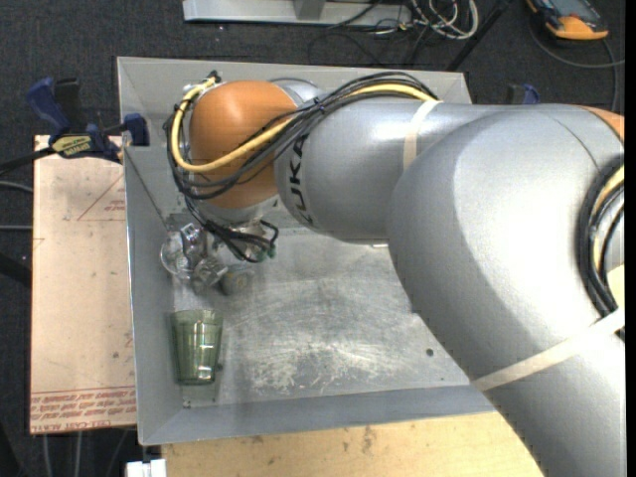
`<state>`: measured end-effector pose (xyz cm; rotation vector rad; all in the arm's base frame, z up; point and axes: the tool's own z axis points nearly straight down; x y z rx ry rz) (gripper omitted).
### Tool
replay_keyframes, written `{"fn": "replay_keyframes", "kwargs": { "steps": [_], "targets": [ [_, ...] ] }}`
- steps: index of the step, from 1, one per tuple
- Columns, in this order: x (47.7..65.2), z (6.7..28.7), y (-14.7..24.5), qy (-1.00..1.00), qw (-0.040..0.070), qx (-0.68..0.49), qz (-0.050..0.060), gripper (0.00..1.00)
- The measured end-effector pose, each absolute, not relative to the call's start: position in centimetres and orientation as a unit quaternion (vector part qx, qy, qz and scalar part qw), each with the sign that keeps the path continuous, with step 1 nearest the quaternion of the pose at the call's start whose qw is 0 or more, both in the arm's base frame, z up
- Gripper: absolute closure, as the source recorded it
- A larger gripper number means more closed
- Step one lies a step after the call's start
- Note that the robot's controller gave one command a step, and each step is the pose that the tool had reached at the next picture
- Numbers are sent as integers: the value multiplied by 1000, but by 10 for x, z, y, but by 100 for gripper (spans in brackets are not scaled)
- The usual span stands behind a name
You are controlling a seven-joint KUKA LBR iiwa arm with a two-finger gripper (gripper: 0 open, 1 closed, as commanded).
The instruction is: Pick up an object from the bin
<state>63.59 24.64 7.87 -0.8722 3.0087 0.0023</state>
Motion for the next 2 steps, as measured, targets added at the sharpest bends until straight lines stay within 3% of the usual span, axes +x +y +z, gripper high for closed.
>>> {"fn": "replay_keyframes", "kwargs": {
  "steps": [1,2],
  "targets": [
    [639,123,246,956,0,-292,1,100],
    [639,138,249,959,1,-282,1,0]
  ]
}}
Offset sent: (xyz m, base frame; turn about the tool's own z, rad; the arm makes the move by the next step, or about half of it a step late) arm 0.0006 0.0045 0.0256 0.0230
